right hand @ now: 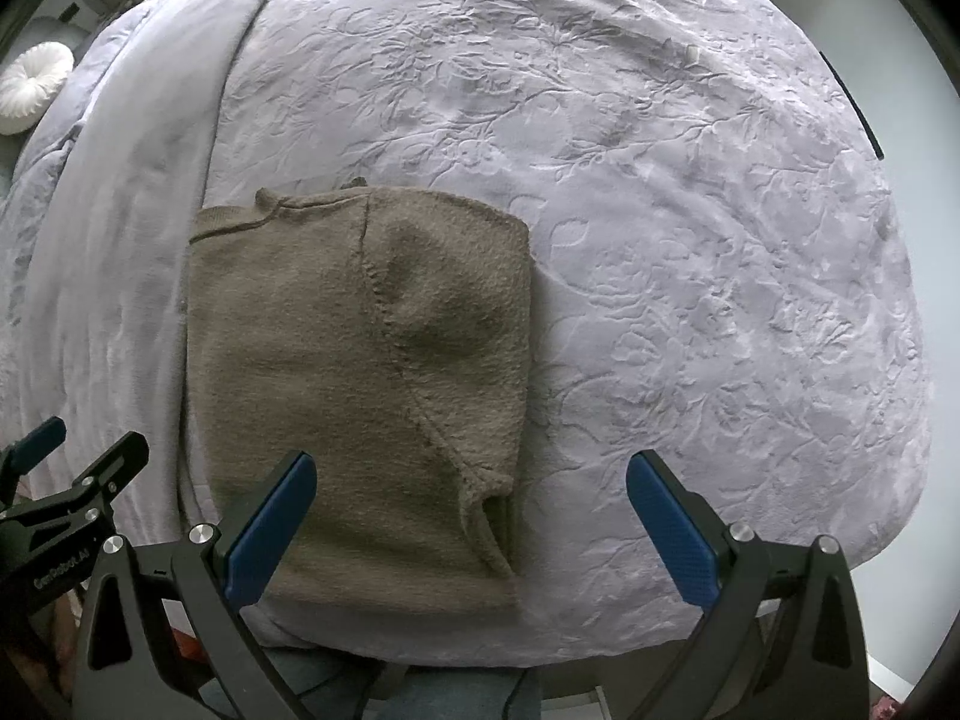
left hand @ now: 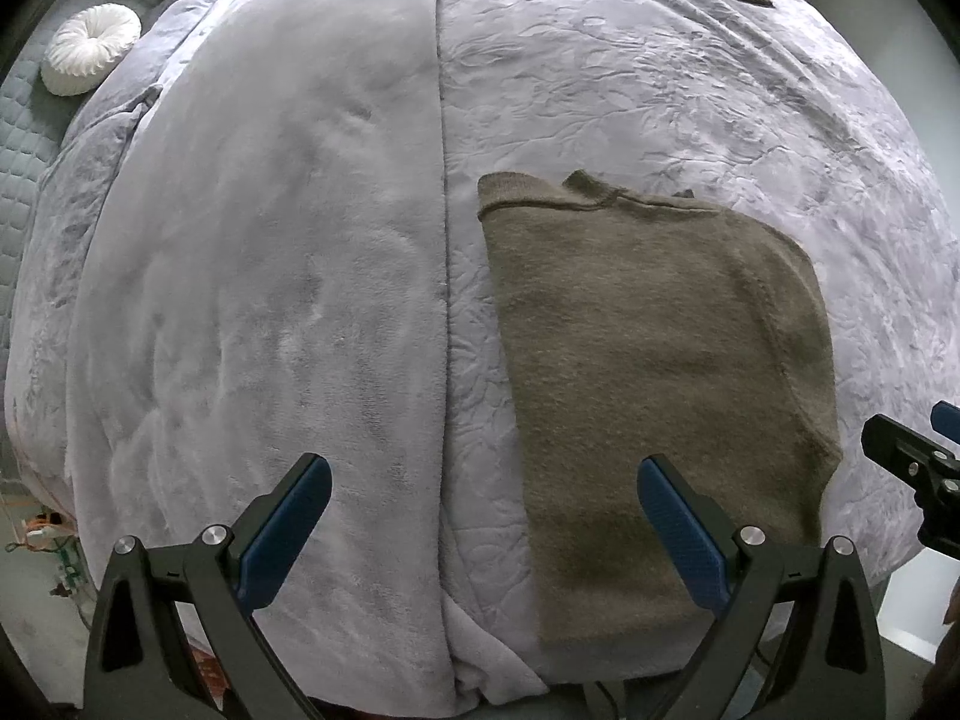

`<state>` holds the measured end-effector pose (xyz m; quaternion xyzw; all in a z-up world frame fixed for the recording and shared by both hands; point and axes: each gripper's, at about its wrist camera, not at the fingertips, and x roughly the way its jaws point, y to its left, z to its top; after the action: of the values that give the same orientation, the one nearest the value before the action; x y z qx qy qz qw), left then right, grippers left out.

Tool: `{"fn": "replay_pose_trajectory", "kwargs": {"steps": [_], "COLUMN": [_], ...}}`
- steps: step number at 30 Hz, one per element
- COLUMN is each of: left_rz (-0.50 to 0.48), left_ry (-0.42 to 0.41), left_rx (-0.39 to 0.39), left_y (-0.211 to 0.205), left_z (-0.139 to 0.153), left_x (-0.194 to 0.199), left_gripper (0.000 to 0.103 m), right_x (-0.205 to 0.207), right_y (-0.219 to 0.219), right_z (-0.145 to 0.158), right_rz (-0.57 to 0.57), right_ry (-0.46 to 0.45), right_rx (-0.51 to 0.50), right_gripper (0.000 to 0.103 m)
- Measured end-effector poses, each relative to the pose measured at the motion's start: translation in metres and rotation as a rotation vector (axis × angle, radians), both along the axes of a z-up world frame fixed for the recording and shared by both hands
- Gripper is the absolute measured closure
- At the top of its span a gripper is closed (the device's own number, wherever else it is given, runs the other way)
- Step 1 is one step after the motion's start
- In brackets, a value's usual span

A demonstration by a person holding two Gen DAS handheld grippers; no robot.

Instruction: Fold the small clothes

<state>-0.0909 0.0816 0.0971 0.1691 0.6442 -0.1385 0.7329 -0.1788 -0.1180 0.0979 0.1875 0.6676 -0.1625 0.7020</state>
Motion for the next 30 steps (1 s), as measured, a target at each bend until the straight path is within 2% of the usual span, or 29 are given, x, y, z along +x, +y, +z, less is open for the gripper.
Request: {"fn": "replay_pose_trajectory", "kwargs": {"steps": [30], "left_rz": [-0.021], "left_ry": [0.016], "left_rx": [0.010], "left_y": [-0.0021], "left_z": [-0.0035], "left_x": [-0.0008], "left_gripper": [0.001], "right_x": [0.0036], "right_y": [0.0006], "right_z": [0.0000], "right_rz": [0.007], "right_ry": [0.012], "right_rx": [-0.020], "right_gripper": [0.000]}}
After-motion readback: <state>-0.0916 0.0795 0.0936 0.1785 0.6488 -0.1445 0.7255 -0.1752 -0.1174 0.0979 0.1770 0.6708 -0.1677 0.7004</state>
